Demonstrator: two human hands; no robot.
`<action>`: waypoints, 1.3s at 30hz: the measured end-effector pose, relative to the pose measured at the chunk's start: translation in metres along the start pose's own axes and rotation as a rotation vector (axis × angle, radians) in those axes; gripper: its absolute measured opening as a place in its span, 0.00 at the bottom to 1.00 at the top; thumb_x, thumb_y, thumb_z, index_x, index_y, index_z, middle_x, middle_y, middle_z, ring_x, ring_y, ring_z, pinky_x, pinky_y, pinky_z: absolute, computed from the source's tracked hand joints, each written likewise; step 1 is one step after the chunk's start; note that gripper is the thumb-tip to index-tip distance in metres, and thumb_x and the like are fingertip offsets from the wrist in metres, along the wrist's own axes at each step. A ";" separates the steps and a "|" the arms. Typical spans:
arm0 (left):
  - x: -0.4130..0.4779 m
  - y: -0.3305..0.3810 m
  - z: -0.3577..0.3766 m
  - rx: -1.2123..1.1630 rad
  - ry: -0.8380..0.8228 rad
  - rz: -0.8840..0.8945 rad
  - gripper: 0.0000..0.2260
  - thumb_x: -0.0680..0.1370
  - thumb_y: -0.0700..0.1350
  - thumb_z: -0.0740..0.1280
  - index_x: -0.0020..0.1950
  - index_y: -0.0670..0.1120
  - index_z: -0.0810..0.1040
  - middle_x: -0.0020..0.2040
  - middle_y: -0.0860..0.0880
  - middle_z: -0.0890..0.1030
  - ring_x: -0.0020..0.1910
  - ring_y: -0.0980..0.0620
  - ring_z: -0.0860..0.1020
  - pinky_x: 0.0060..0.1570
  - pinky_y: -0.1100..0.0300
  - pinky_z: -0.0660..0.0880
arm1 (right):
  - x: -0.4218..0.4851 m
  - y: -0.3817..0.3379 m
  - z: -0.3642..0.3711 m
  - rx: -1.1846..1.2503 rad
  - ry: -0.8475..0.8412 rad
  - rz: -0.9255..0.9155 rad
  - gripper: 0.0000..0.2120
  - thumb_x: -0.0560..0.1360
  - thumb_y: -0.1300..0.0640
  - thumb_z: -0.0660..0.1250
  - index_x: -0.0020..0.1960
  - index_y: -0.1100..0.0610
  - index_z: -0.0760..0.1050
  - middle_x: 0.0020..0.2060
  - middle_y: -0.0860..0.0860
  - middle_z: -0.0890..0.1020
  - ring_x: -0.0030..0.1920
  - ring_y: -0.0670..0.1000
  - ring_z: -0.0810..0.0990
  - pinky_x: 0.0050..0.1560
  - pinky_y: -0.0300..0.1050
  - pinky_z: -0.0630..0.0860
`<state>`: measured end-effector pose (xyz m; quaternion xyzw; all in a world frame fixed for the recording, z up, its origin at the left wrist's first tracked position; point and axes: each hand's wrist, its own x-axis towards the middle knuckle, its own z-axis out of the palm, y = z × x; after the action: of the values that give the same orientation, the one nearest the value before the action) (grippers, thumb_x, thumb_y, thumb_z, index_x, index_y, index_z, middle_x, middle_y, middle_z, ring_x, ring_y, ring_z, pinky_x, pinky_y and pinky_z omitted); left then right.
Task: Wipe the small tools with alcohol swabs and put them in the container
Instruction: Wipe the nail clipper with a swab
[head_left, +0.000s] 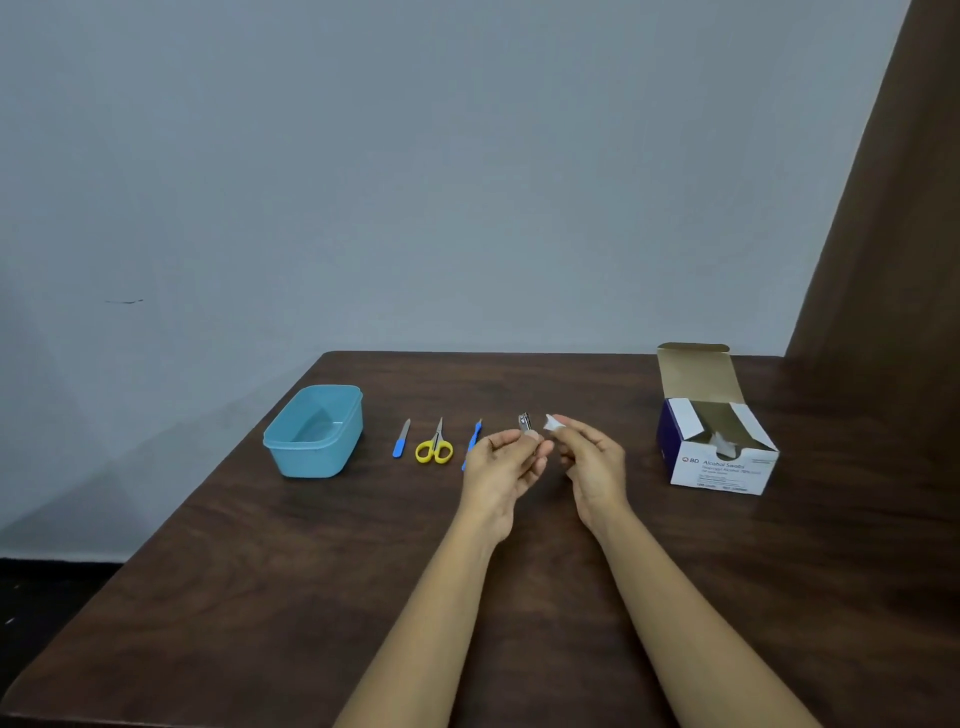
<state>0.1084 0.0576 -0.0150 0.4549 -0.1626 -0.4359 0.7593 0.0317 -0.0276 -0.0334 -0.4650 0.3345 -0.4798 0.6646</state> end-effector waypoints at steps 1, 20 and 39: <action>-0.001 -0.002 -0.002 -0.043 -0.014 -0.027 0.11 0.76 0.36 0.69 0.57 0.38 0.76 0.44 0.44 0.85 0.44 0.52 0.84 0.42 0.62 0.80 | -0.001 -0.001 0.000 0.009 0.000 0.006 0.08 0.74 0.64 0.69 0.50 0.56 0.83 0.43 0.55 0.84 0.41 0.49 0.77 0.41 0.41 0.74; -0.004 0.003 -0.013 0.041 -0.053 -0.051 0.07 0.73 0.38 0.73 0.49 0.43 0.80 0.44 0.46 0.85 0.45 0.52 0.84 0.44 0.64 0.80 | -0.004 -0.004 0.001 -0.009 -0.048 0.028 0.07 0.74 0.65 0.68 0.48 0.57 0.83 0.37 0.53 0.80 0.36 0.47 0.75 0.40 0.42 0.73; 0.000 0.003 -0.012 0.029 0.036 -0.028 0.05 0.76 0.39 0.70 0.50 0.40 0.82 0.44 0.44 0.85 0.40 0.54 0.84 0.44 0.64 0.81 | -0.005 -0.008 -0.001 -0.081 -0.060 0.055 0.05 0.75 0.63 0.68 0.45 0.56 0.83 0.39 0.54 0.83 0.37 0.47 0.77 0.40 0.41 0.74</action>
<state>0.1174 0.0649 -0.0188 0.4758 -0.1487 -0.4359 0.7494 0.0267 -0.0245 -0.0259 -0.4961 0.3463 -0.4332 0.6680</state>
